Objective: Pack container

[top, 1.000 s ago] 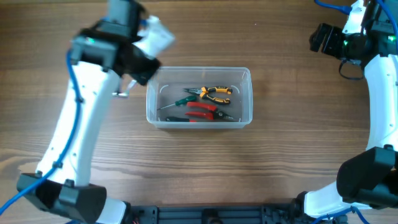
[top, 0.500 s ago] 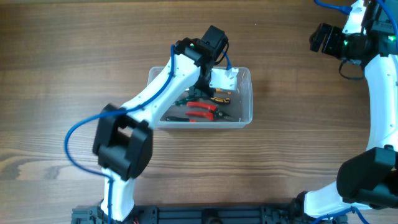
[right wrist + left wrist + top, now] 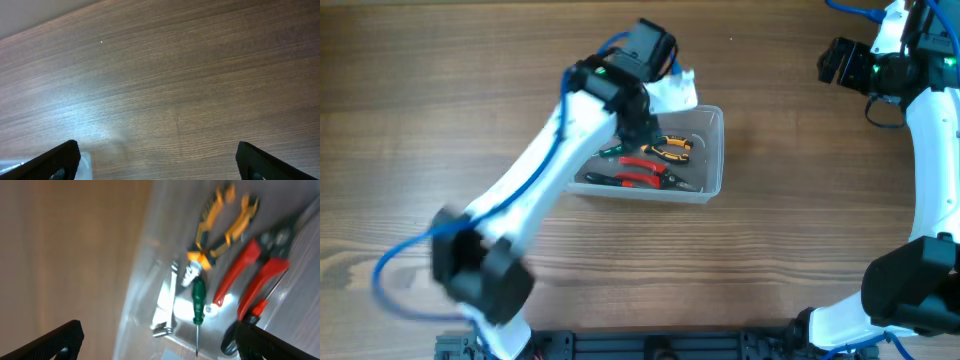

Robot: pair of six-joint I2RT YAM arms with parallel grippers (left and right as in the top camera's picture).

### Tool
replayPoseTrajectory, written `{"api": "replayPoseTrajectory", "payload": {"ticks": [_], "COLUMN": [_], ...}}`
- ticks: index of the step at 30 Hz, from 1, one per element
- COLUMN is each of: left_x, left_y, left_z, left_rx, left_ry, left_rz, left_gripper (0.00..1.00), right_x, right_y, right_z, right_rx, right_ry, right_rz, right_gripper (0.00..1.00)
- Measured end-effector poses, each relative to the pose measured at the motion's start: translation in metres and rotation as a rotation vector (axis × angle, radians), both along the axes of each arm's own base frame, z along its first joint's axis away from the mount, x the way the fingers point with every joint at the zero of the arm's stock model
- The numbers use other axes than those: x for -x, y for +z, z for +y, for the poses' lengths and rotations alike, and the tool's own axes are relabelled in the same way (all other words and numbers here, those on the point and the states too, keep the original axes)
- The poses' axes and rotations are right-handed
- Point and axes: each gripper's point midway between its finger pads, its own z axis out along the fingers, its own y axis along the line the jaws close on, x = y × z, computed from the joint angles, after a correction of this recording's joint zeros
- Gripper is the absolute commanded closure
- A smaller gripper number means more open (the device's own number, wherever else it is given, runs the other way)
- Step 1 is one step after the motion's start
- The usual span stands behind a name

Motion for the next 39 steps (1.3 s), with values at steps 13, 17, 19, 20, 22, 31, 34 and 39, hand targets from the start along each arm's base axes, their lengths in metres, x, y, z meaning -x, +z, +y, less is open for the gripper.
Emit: {"api": "replayPoseTrajectory", "payload": {"ticks": [13, 17, 19, 20, 22, 31, 34, 39], "left_x": [-0.01, 0.003, 0.006, 0.006, 0.007, 0.007, 0.007, 0.007], "left_y": [0.099, 0.094, 0.094, 0.094, 0.094, 0.094, 0.093, 0.093], "left_z": [0.308, 0.364, 0.372, 0.374, 0.377, 0.376, 0.375, 0.375], "left_rx": [0.503, 0.576, 0.589, 0.594, 0.6, 0.608, 0.609, 0.61], "left_ry": [1.476, 1.685, 1.715, 1.723, 1.731, 1.734, 1.733, 1.733], "left_rz": [-0.234, -0.254, -0.258, -0.258, -0.257, -0.254, -0.252, -0.252], "left_gripper": [0.0, 0.0, 0.0, 0.0, 0.0, 0.0, 0.0, 0.0], "right_x": [0.0, 0.0, 0.0, 0.0, 0.0, 0.0, 0.016, 0.095], "right_y": [0.0, 0.0, 0.0, 0.0, 0.0, 0.01, 0.063, 0.181], "right_z": [0.0, 0.0, 0.0, 0.0, 0.0, 0.03, 0.095, 0.155], "right_rx": [0.0, 0.0, 0.0, 0.0, 0.0, 0.005, 0.018, 0.019], "right_ry": [0.0, 0.0, 0.0, 0.0, 0.0, 0.065, 0.212, 0.378], "right_rz": [0.0, 0.0, 0.0, 0.0, 0.0, -0.023, -0.151, -0.474], "right_gripper": [0.0, 0.0, 0.0, 0.0, 0.0, 0.0, 0.0, 0.0]}}
